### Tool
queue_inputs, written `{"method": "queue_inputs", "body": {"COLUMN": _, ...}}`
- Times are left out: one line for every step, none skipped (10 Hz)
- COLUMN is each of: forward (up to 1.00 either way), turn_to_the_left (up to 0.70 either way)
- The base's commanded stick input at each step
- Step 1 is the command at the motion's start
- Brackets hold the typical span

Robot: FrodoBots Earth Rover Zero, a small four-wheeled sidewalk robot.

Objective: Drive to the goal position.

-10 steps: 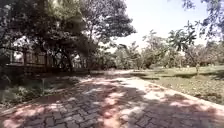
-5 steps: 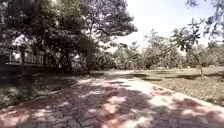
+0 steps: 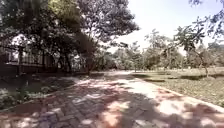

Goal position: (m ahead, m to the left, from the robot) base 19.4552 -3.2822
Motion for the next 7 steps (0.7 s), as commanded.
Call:
{"method": "queue_inputs", "body": {"forward": 0.7, "turn_to_the_left": 0.0}}
{"method": "queue_inputs", "body": {"forward": 0.7, "turn_to_the_left": -0.27}}
{"method": "queue_inputs", "body": {"forward": 0.7, "turn_to_the_left": -0.09}}
{"method": "queue_inputs", "body": {"forward": 0.7, "turn_to_the_left": 0.0}}
{"method": "queue_inputs", "body": {"forward": 0.7, "turn_to_the_left": 0.0}}
{"method": "queue_inputs", "body": {"forward": 0.7, "turn_to_the_left": 0.0}}
{"method": "queue_inputs", "body": {"forward": 0.7, "turn_to_the_left": 0.0}}
